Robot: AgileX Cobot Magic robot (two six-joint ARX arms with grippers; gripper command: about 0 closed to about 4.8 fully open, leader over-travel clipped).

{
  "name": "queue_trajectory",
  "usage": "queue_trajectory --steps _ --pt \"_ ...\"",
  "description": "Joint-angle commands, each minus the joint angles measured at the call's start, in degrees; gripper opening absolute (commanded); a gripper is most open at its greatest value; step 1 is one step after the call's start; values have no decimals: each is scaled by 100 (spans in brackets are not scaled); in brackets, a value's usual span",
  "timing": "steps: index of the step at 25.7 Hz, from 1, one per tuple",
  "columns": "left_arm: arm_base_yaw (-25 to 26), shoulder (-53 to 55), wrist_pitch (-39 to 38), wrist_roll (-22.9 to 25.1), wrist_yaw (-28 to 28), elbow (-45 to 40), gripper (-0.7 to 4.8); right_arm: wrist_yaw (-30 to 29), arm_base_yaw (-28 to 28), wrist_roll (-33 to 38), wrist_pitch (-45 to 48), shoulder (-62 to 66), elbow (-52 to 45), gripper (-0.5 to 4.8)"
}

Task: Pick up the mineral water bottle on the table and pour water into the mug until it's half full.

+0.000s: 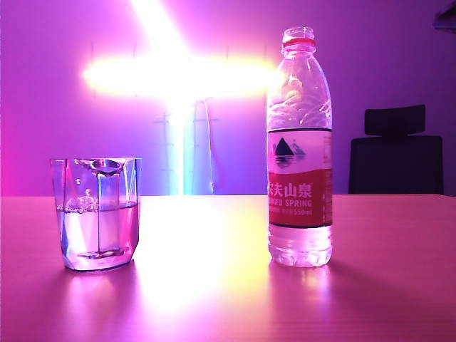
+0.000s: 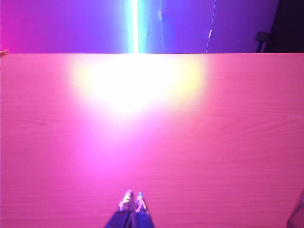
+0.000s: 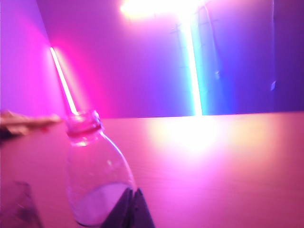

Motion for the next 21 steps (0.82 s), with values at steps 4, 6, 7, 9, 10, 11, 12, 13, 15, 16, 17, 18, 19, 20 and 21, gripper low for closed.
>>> queue_trajectory --steps 4,6,7,9,10,11,12,13,15,16,17,18,19,20,21 --pt "0 11 37 -15 20 22 -2 -433 -1021 -638 -413 -828 -168 -8" --pt "0 11 37 -15 26 22 -2 -837 -1633 -667 -459 -813 -168 -8" --pt "-4 11 35 -15 31 22 -2 -1172 -1991 -702 -507 -817 -168 -8" --pt "4 11 33 -15 -31 22 -2 -1755 -2579 -699 -555 -828 -168 -8" --pt "7 11 39 -15 -15 22 -2 -2155 -2914 -695 -577 -833 -168 -8" --pt "0 11 35 -15 24 22 -2 -2369 -3163 -695 -590 -833 -168 -8" --pt "0 11 35 -15 37 22 -2 -2474 -3362 -695 -612 -833 -168 -8" --pt "-4 11 35 -15 17 22 -2 -2616 -3672 -695 -669 -833 -170 -8" --pt "0 11 37 -15 17 22 -2 -2765 -3838 -693 -697 -833 -170 -8" --pt "0 11 35 -15 22 22 -2 -2826 -3904 -695 -713 -833 -170 -8" --pt "-2 11 35 -15 39 22 -2 -2828 -3939 -693 -734 -833 -170 -8" --pt "-4 11 35 -15 35 22 -2 -2833 -3978 -693 -778 -833 -170 -8" --pt "-2 11 35 -15 33 22 -2 -2844 -4000 -693 -822 -833 -170 -8" --pt "-2 11 35 -15 24 22 -2 -2848 -4009 -688 -868 -833 -170 -8" --pt "-2 11 35 -15 20 22 -2 -2846 -4028 -649 -935 -833 -170 -8"
